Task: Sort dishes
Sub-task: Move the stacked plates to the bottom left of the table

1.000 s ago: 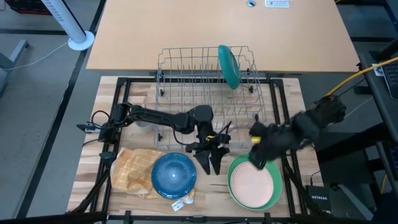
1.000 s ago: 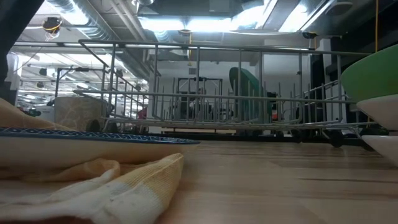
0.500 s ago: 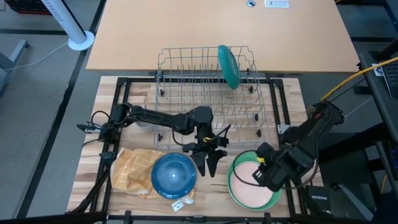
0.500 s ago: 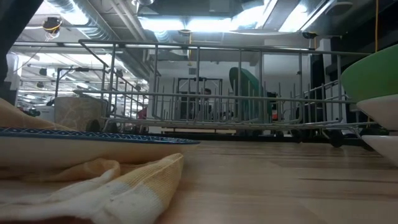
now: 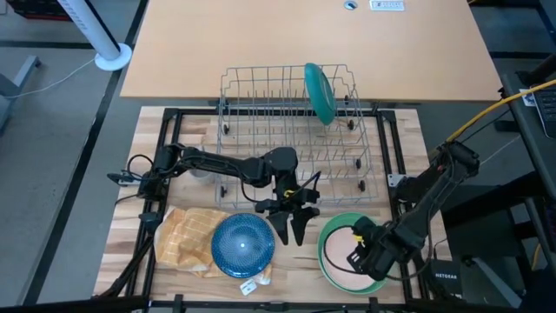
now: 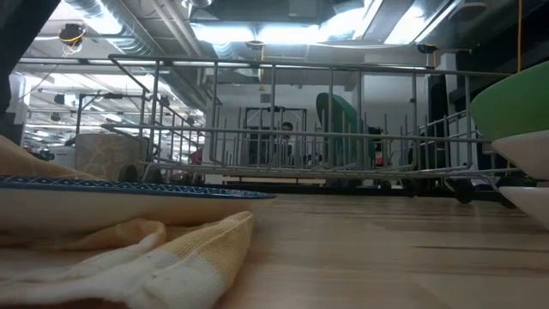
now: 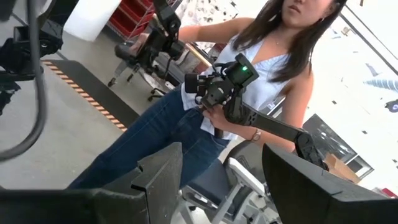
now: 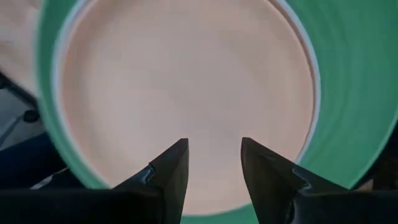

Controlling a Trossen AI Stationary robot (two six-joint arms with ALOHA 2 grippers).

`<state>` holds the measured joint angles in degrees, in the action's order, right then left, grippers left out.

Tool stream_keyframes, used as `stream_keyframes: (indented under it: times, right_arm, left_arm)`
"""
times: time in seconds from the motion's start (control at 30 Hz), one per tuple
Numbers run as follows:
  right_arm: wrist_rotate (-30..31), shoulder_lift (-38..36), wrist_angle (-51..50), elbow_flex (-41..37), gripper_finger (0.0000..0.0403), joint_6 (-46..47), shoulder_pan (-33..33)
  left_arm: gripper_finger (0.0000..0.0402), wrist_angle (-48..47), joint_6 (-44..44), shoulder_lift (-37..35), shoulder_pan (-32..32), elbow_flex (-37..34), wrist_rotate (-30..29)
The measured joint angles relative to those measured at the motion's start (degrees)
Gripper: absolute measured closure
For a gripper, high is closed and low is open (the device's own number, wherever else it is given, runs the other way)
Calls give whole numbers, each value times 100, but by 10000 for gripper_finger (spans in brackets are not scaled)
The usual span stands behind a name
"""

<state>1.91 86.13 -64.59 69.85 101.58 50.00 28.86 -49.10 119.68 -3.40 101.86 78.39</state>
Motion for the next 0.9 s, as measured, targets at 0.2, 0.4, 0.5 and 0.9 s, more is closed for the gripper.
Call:
stream_keyframes:
  times: [0.2, 0.4, 0.5, 0.9]
  right_arm:
    - [-33, 0, 329, -629, 251, 20, 0]
    - [-135, -21, 1712, -1422, 251, 22, -15]
    - [-122, -57, 2547, -1769, 251, 162, -15]
    - [247, -11, 3035, -1873, 251, 735, -9]
  left_arm:
    - [190, 0, -3, 0, -18, -2, -18]
    - [190, 0, 130, 0, -102, -1, -21]
    - [190, -4, 125, 0, -133, 0, -22]
    - [190, -875, 1019, 2, -155, 0, -94]
